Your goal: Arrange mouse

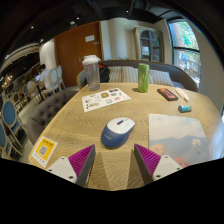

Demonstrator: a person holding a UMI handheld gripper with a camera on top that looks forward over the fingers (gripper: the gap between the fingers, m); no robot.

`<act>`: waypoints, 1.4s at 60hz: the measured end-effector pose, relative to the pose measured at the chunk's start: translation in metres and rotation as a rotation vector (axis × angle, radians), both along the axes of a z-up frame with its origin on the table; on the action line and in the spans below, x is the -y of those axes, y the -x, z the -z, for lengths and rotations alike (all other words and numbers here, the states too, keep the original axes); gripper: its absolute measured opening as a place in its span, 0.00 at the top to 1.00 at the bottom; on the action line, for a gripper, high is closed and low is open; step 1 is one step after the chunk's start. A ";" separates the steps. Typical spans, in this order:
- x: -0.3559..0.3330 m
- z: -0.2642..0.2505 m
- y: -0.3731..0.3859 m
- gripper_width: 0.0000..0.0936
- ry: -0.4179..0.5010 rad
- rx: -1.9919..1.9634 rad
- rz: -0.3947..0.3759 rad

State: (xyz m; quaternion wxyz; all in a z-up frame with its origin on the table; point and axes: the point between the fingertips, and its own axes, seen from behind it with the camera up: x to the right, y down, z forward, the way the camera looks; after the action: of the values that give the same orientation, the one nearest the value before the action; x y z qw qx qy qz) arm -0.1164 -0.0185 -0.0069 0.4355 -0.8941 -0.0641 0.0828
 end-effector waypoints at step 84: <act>-0.055 0.000 -0.221 0.50 -0.063 0.042 0.180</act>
State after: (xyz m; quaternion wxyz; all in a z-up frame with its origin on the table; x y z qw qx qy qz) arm 0.1046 0.0363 -0.0073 0.4678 -0.8836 0.0049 0.0224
